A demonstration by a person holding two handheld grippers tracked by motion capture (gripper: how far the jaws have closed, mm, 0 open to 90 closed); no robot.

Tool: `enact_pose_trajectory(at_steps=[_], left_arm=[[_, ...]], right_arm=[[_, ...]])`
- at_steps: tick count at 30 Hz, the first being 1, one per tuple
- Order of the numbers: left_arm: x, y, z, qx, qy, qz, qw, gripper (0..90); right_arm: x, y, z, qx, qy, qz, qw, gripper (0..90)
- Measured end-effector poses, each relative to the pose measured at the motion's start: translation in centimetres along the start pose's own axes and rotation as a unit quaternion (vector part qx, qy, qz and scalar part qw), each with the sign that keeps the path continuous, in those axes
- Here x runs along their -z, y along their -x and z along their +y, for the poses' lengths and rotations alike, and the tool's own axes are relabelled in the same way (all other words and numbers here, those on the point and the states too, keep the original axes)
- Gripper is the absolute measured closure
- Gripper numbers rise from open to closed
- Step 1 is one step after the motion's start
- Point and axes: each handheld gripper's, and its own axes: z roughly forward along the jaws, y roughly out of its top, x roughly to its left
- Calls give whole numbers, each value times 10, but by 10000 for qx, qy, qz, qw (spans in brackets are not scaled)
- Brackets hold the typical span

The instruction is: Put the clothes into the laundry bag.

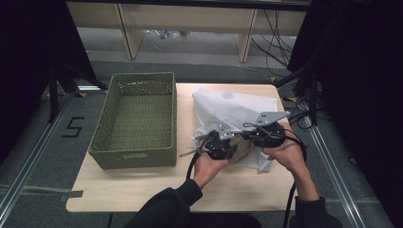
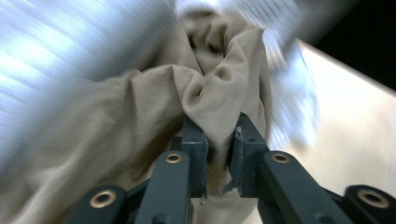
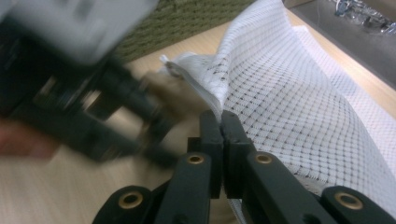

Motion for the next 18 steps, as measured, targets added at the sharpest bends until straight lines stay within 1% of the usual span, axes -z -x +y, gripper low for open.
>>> enact_pose_trajectory(at_steps=[1, 2, 3, 4, 5, 6, 7, 8, 9, 10, 11, 12, 13, 14, 15, 16, 17, 18], left_arm=[[-1, -5, 3, 88, 74, 77, 9999, 782], [-7, -10, 3, 203, 193, 149, 9995, 782], [-13, -14, 0, 226, 136, 179, 9995, 777], [-20, -16, -5, 407, 71, 180, 9990, 766], [-26, -18, -10, 455, -43, 155, 9988, 745], [-29, -17, -15, 474, -44, 129, 9988, 717], [-33, -16, -21, 523, -52, 165, 9985, 675], [-34, -15, -24, 577, -68, 173, 9982, 638], [-33, -15, -26, 460, -171, 154, 9987, 601], [-31, -15, -27, 372, -294, 175, 9987, 556], [-28, -16, -28, 143, -445, 152, 9988, 496], [-26, -13, -29, 196, -291, 278, 9990, 458], [-21, -13, -31, 142, -266, 389, 9988, 410], [-12, -16, -32, -99, -419, 379, 9984, 379], [-5, -17, -34, -90, -316, 425, 9986, 348], [1, -19, -37, -32, -306, 531, 9981, 322], [7, -20, -38, 15, -333, 571, 9978, 302], [13, -23, -40, 62, -283, 588, 9978, 281]], right_arm=[[2, 0, 1, 9, 44, 49, 10000, 900], [4, 0, 2, -19, 67, 3, 10000, 900], [5, 0, 3, -23, 63, -46, 10000, 900], [4, 0, 2, 3, 51, -34, 10000, 900], [2, 1, -1, -16, -26, -31, 10000, 900], [-2, 1, -4, 6, -107, -36, 9999, 900], [-5, 3, -7, 43, -159, -17, 9999, 900], [-10, 2, -12, -57, -220, -22, 9997, 900], [-13, 2, -15, -70, -276, -3, 9996, 900], [-15, 1, -18, -195, -388, 58, 9990, 900], [-19, 2, -21, -55, -392, 73, 9992, 900], [-20, 2, -24, -107, -458, 81, 9989, 900], [-23, 2, -28, -148, -507, 44, 9986, 900], [-25, 3, -30, -110, -516, 73, 9986, 900], [-25, 4, -31, -85, -579, 178, 9981, 900], [-25, 4, -33, -124, -531, 71, 9985, 900], [-24, 4, -33, -150, -512, 98, 9985, 900], [-23, 4, -33, -186, -504, 103, 9985, 900]])
